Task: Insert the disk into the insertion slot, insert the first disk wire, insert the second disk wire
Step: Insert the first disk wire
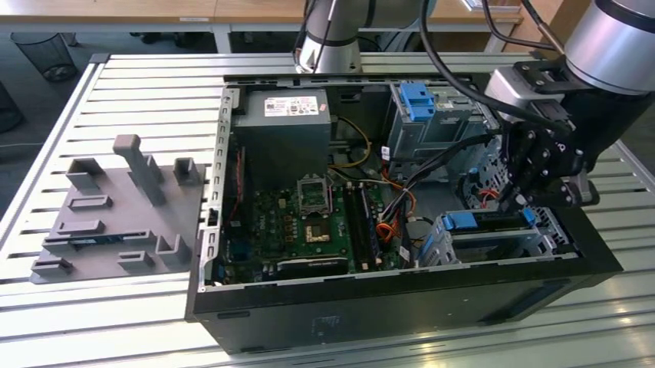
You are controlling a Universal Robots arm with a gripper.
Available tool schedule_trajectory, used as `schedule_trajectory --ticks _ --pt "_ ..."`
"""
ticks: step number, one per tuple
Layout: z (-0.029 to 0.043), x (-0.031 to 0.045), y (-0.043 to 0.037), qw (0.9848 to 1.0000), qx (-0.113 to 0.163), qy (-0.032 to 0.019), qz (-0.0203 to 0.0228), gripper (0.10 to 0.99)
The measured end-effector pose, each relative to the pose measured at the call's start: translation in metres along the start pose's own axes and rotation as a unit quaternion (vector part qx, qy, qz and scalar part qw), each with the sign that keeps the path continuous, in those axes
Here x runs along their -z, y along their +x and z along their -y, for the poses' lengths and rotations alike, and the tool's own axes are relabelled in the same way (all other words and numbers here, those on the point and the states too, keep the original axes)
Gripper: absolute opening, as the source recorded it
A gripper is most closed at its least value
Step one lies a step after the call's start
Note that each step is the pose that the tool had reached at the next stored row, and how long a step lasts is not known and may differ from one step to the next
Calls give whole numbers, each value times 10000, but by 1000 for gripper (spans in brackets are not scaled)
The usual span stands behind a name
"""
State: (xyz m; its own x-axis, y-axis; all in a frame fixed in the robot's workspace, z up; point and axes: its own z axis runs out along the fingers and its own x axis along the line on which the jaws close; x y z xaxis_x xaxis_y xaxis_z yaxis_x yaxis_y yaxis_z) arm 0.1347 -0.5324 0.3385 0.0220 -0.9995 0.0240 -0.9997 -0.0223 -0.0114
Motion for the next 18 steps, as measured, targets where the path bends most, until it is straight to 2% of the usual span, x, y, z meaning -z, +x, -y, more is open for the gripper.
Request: schedule_trajectory --ticks 18 --pt "-2 -43 22 10000 -75 -2 -1 165"
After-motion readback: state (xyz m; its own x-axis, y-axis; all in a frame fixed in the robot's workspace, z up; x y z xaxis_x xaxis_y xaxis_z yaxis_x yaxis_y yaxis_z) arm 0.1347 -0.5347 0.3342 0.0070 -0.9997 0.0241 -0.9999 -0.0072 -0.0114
